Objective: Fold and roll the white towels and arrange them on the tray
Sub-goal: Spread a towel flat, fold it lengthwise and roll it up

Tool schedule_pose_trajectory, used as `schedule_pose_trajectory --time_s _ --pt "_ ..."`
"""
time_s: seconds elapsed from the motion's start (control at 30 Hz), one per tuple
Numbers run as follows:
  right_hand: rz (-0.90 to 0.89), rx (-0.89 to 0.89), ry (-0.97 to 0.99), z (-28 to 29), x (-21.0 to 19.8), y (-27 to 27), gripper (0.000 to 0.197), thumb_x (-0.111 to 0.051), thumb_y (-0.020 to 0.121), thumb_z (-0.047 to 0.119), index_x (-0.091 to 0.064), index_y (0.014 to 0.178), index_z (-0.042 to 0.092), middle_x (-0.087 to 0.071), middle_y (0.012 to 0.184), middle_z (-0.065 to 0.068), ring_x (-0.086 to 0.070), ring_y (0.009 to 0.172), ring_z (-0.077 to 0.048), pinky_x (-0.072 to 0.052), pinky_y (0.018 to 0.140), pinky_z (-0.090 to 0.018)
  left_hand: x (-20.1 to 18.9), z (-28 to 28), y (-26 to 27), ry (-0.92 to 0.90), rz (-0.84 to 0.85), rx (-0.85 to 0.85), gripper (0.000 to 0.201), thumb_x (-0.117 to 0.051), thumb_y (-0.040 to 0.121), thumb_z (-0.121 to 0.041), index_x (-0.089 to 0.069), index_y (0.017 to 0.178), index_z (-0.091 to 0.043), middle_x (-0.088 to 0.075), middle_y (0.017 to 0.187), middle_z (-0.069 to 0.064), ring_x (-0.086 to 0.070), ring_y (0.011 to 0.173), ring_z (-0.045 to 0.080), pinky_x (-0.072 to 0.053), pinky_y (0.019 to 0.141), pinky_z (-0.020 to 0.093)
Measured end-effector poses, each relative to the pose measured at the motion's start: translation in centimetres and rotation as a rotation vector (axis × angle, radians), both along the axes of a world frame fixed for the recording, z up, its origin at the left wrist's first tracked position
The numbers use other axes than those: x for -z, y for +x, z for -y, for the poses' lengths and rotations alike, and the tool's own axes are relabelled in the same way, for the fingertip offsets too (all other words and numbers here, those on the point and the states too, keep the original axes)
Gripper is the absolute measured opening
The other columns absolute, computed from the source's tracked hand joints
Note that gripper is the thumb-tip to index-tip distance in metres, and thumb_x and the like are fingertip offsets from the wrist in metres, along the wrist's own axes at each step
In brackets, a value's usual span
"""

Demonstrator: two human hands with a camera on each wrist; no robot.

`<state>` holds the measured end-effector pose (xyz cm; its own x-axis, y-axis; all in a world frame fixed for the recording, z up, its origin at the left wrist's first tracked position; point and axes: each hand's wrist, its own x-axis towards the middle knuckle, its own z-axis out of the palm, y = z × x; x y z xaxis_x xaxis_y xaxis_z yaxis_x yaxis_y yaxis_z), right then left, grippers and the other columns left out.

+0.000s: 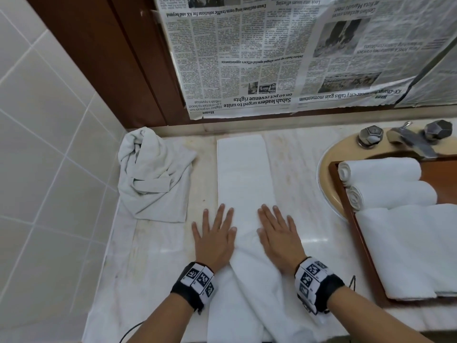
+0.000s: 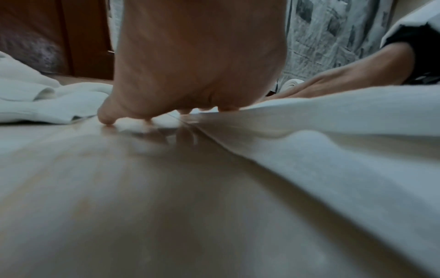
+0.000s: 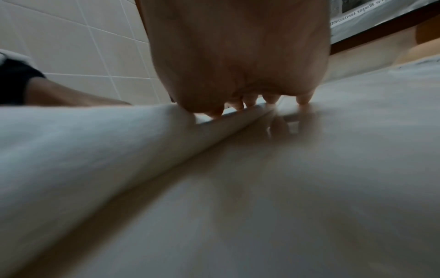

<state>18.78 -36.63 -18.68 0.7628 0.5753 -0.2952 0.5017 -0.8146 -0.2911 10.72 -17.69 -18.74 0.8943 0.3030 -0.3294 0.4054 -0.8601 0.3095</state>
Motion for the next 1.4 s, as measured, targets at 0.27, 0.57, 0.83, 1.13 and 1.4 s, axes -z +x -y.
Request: schedule_pose_trajectory --time_s 0.27,0.57,0.83,1.13,1.4 --pt "0.029 -0.071 -0.112 1.8 0.6 2.4 0.086 0.037 0.075 0.062 0.022 0.152 0.026 0.026 0.159 0.014 0.018 0.149 -0.011 0.009 0.12 -0.045 0.3 0.6 0.3 0.102 -0.042 0.015 0.07 0.017 0.084 -0.063 0.02 0.152 -0.045 0.027 0.158 -0.026 0.024 0.15 0.024 0.016 0.116 0.061" --pt "-0.039 -0.071 -0.153 1.6 -1.3 8.6 0.059 -0.004 0.102 0.05 0.016 0.155 0.032 0.022 0.159 0.02 0.016 0.15 -0.014 0.008 0.121 -0.048 -0.4 1.3 5.6 0.076 -0.108 -0.049 0.07 0.018 0.085 -0.065 0.022 0.152 -0.043 0.029 0.158 -0.022 0.021 0.151 0.028 0.015 0.115 0.064" --pt "-0.027 -0.044 -0.023 0.1 -1.0 5.0 0.083 0.008 0.083 0.055 -0.003 0.158 0.02 0.005 0.165 0.007 0.006 0.152 -0.012 0.003 0.121 -0.044 -1.3 1.3 5.5 0.02 -0.088 -0.02 0.06 -0.013 0.104 -0.056 0.013 0.156 -0.041 0.02 0.162 -0.021 0.017 0.152 0.026 0.011 0.118 0.062" --pt "-0.001 -0.104 -0.037 0.8 -0.5 3.5 0.087 0.016 0.08 0.058 0.001 0.158 0.023 0.011 0.164 0.01 0.009 0.151 -0.01 0.003 0.121 -0.044 0.0 0.2 3.5 0.08 -0.053 0.03 0.062 -0.01 0.1 -0.063 0.015 0.154 -0.045 0.023 0.159 -0.027 0.02 0.151 0.021 0.011 0.118 0.06" --pt "0.009 -0.062 -0.024 0.1 -0.2 5.4 0.085 0.013 0.082 0.061 0.003 0.158 0.024 0.013 0.164 0.009 0.011 0.151 -0.009 0.004 0.122 -0.045 0.0 -1.9 7.0 0.099 -0.086 0.055 0.062 -0.005 0.099 -0.064 0.018 0.153 -0.045 0.026 0.157 -0.029 0.022 0.151 0.023 0.014 0.118 0.06"
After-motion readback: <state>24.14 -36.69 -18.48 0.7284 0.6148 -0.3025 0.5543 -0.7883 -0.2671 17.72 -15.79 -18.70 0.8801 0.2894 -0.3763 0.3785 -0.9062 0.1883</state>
